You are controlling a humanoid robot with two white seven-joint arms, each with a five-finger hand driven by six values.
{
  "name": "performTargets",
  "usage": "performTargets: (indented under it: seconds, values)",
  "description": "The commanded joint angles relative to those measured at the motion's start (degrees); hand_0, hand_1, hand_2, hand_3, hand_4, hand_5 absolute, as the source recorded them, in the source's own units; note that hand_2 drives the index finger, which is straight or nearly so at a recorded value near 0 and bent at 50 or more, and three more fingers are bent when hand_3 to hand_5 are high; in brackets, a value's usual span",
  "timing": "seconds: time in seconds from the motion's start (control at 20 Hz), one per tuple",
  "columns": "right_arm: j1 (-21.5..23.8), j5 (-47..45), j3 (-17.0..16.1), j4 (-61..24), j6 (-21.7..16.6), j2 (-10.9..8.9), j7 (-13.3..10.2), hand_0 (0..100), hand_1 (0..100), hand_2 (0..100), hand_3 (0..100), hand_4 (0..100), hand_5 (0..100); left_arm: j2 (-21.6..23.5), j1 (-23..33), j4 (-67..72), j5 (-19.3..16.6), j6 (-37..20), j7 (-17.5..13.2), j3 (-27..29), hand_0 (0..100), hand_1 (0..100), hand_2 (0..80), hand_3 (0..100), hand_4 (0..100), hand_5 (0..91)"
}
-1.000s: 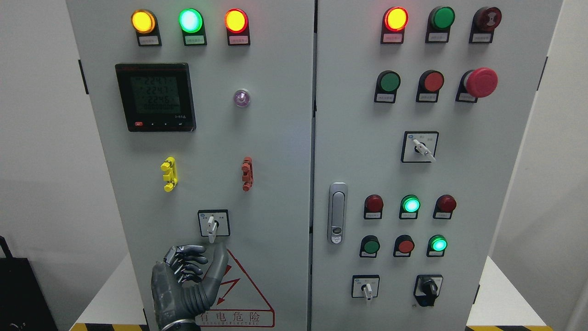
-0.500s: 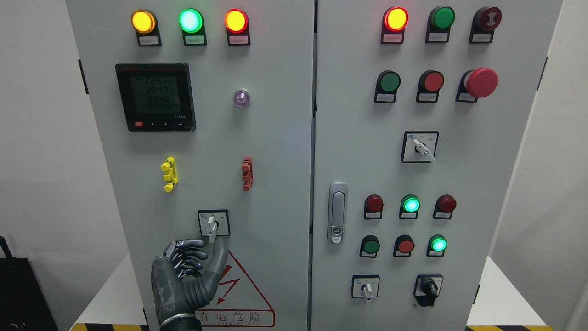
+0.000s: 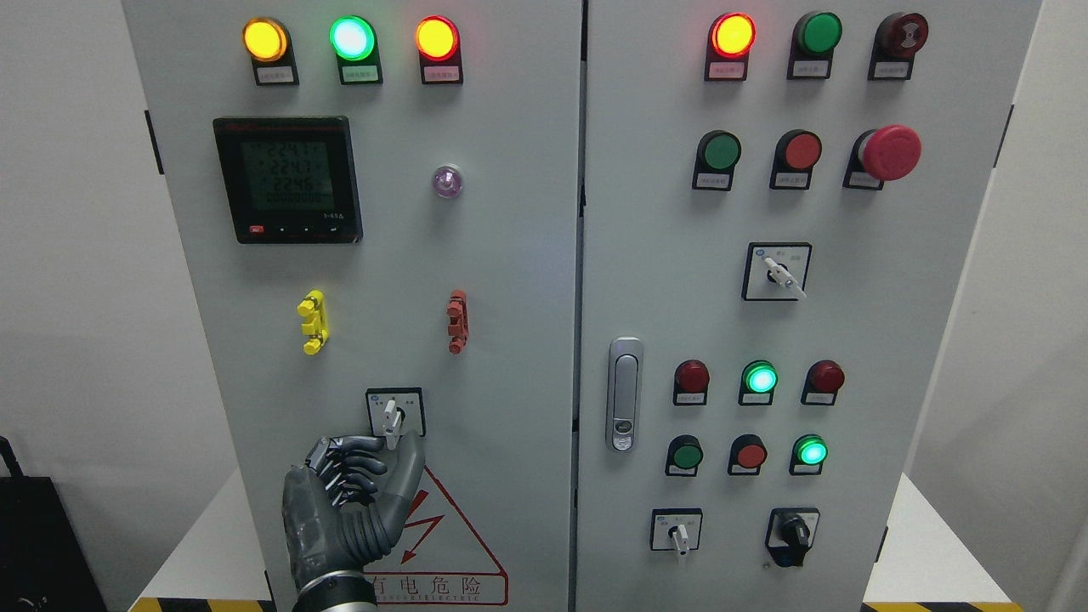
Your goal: Turn on light switch 1
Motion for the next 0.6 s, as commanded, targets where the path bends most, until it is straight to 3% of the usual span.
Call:
performTargets:
  seconds: [0.0, 0.55]
  values:
    - [0.00, 0.00, 0.01, 0.00, -0.02, 0.02, 0.05, 0, 0, 0, 0, 0, 0, -0.23, -0.50, 0.07, 0.35, 0.89, -0.21, 0.05, 9, 71, 56.2, 79, 84, 73.4]
    - [0.00, 0.00, 0.01, 0.00, -0.02, 0.02, 0.05, 0, 0, 0, 0, 0, 0, -0.23, -0.94, 0.07, 0.26, 0.89, -0.12, 0.13, 10, 71, 56.1, 82, 86, 76.8]
